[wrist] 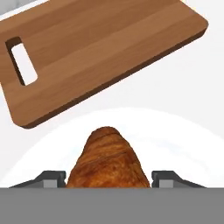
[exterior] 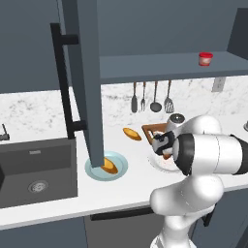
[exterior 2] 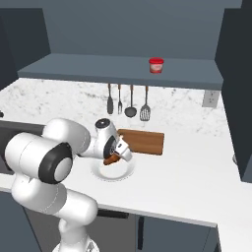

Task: From the different types of pastries on the counter, select a croissant and place it on the cutting board. Then retrieve a jar of jam from the cabinet and place it alongside the croissant on the cutting board.

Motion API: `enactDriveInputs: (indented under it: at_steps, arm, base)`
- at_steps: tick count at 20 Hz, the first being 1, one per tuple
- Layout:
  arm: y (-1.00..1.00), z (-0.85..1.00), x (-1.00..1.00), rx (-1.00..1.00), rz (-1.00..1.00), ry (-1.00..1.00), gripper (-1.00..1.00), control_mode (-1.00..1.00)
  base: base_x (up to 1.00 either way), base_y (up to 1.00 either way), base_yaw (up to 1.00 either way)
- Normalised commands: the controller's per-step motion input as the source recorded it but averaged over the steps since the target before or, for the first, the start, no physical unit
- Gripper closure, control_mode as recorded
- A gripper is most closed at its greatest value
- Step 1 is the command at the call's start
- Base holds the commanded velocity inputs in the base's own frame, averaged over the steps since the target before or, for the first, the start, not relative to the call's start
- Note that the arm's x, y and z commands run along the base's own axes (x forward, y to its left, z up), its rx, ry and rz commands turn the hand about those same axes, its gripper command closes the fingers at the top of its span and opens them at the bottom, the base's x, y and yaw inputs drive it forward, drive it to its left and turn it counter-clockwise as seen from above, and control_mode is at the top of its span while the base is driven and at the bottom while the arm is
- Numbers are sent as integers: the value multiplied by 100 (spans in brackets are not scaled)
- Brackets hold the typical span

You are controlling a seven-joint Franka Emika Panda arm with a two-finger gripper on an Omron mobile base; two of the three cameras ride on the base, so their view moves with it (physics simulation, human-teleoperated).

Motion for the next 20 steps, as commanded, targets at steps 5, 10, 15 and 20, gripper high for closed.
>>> enactDriveInputs:
  at_steps: [5, 10, 15, 20]
  arm:
    - [-18, 49, 90, 0, -4, 19, 100, -100]
    - [-7, 4, 95, 0, -4, 22, 100, -100]
    - [-1, 0, 66, 0, -4, 17, 100, -100]
    - [0, -35, 23, 0, -1, 2, 100, -100]
  base:
    - [0, 0, 0]
    - [0, 0, 0]
    - [0, 0, 0]
    - [0, 0, 0]
